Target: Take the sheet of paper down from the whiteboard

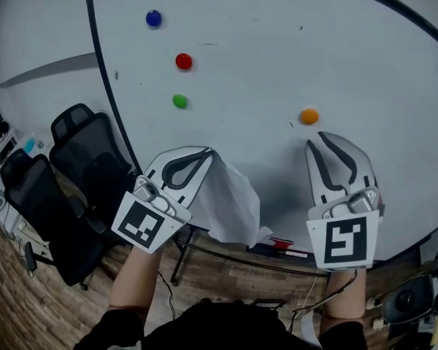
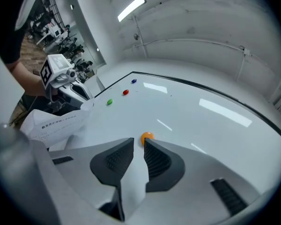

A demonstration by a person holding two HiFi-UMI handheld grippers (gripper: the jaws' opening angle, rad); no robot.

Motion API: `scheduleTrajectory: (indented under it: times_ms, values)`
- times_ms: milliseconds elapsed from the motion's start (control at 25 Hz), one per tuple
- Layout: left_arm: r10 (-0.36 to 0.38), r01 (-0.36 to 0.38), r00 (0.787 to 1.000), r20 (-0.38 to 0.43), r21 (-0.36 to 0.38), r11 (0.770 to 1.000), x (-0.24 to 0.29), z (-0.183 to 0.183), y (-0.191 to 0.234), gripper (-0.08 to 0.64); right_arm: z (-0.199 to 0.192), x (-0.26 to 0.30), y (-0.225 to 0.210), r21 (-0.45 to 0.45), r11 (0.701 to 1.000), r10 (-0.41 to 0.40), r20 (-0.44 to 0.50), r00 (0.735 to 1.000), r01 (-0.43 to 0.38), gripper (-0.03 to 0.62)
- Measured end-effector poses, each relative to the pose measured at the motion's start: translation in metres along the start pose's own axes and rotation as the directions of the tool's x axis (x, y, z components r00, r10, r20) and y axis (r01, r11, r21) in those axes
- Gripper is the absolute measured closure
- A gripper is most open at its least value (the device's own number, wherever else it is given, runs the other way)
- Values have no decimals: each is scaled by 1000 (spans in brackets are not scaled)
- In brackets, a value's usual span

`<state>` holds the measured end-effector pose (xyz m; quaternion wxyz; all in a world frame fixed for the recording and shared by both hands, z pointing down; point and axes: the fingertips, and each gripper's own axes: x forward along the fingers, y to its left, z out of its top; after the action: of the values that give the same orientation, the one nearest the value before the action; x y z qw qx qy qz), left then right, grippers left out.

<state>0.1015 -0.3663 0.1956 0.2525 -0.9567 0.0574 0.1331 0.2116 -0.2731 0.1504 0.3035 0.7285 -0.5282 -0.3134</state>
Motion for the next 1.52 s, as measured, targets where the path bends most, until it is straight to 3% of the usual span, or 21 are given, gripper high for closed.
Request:
scheduleTrajectory:
  times_ms: [280,400,560,720,800,920,1080,1240,1360,1520]
  values:
    - [-32,30,999,-21,-95,995,0,-21,-24,551,-51,-17,56,116,987,120,-47,992,-114,557]
    - [-43,38,998,-41,-130,991,-3,-37,-33,550,-72,-21,88,193,965,183,-15,983,-177,564]
    - [-62,49,995,-73,-168,985,-10,-60,-48,551,-99,-33,125,343,906,256,30,966,-250,566]
    - [-103,76,987,-122,-210,975,-19,-85,-71,550,-119,-46,158,408,864,296,63,953,-295,569]
    - [-120,84,983,-142,-236,968,-25,-97,-83,551,-128,-53,181,445,828,344,78,936,-341,569]
    - [-130,82,978,-160,-274,958,-35,-117,-98,550,-150,-62,215,459,801,411,43,910,-384,571]
    - [-135,64,975,-178,-359,931,-53,-142,-119,550,-169,-81,249,530,732,468,63,881,-427,571]
    - [-162,50,960,-230,-427,903,-74,-177,-141,549,-180,-94,270,572,691,473,107,875,-443,572]
    - [-179,26,946,-272,-486,874,-89,-204,-157,550,-191,-103,293,605,644,509,117,853,-468,572]
    - [-217,36,928,-302,-509,860,-106,-232,-178,550,-204,-110,323,652,579,544,137,828,-489,574]
